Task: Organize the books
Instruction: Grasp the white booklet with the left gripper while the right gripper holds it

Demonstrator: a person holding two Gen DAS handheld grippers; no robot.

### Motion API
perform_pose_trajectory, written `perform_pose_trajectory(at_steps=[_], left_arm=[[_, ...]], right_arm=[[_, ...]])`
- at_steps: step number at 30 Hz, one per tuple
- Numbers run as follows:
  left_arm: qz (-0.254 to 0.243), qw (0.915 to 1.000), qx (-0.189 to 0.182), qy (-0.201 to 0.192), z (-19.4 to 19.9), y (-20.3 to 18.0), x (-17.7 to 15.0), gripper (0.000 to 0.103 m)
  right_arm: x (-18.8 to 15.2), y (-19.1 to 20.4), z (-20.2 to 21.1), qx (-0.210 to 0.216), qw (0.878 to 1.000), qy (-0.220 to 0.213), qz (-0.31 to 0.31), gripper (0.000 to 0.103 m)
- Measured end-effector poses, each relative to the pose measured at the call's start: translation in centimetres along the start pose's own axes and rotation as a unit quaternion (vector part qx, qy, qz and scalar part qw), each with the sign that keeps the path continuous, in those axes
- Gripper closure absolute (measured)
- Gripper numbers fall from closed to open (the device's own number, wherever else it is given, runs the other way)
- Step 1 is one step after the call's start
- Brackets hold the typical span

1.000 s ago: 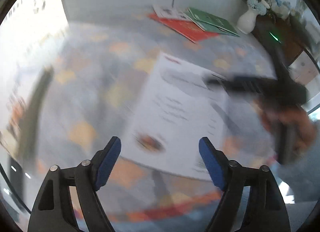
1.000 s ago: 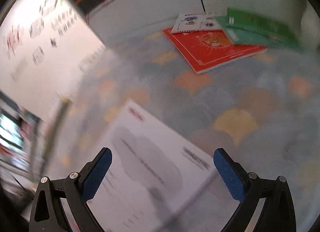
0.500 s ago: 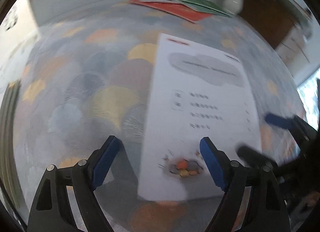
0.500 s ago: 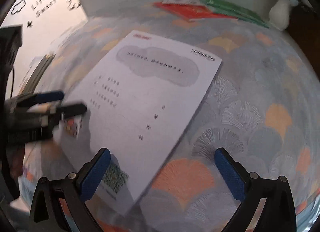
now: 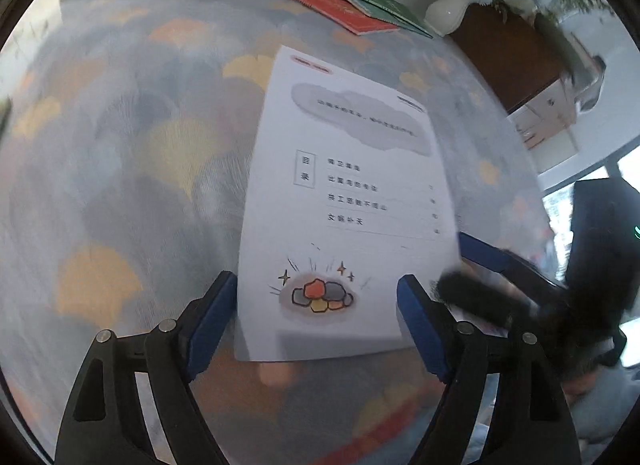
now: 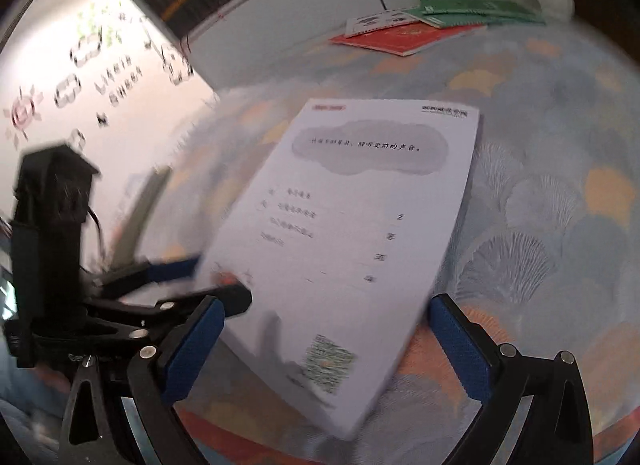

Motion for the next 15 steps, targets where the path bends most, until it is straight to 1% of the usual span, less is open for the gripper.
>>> perform_pose_trajectory(at_steps=[2, 4, 5, 7, 8, 9, 10, 11, 13, 15], left_arm=[[-0.009, 1.0, 0.001, 0.0, 0.1, -0.2, -0.5, 0.024], [-0.019, 0.9998, 0.008, -0.001, 0.0, -0.6, -0.9, 0.023], [-0.021, 0.9997, 0.014, -0.003, 0.0, -0.8, -1.0, 0.022], [-0.024, 0.9995, 0.018, -0.009, -0.1, -1.1, -1.1, 0.02], [-0.026, 0.9994, 0.022, -0.011, -0.3, -1.3, -1.1, 0.018], [-0.032, 0.999, 0.028, -0.011, -0.4, -1.6, -1.1, 0.017], [-0.037, 0.9987, 0.032, -0.01, -0.6, -1.8, -1.0, 0.015], [-0.044, 0.9983, 0.037, -0.009, -0.8, -2.1, -1.0, 0.013], [-0.055, 0.9973, 0.047, -0.01, -0.9, -2.4, -1.1, 0.012], [-0.06, 0.997, 0.048, -0.014, -0.8, -2.3, -1.3, 0.012]], right_arm=[[0.3, -1.2, 0.4, 0.041, 0.998, -0.008, -0.055, 0.0], [0.6, -2.4, 0.6, 0.084, 0.991, -0.007, -0.102, 0.0], [0.8, -2.9, 0.5, 0.1, 0.988, -0.002, -0.117, 0.0], [1.1, -3.1, 0.4, 0.117, 0.985, 0.011, -0.127, 0.0], [1.1, -2.9, 0.2, 0.138, 0.982, 0.024, -0.128, 0.001], [0.9, -2.6, -0.2, 0.172, 0.975, 0.039, -0.134, 0.003], [0.6, -2.0, -1.1, 0.225, 0.961, 0.062, -0.148, 0.005], [0.3, -1.1, -2.1, 0.247, 0.954, 0.083, -0.151, 0.005], [0.6, 0.9, -3.0, 0.186, 0.972, 0.102, -0.1, 0.008], [0.9, 1.8, -3.1, 0.164, 0.978, 0.104, -0.076, 0.012]])
Point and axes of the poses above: each gripper's, at about its wrist camera, not at the fingertips, and z roughly against the way its jaws point, y to its left, x to its top, the point moved 1 cm from there along -z, roughly the way its jaws point, and after that the axes turned 2 degrees about y, right-handed, at the moved point
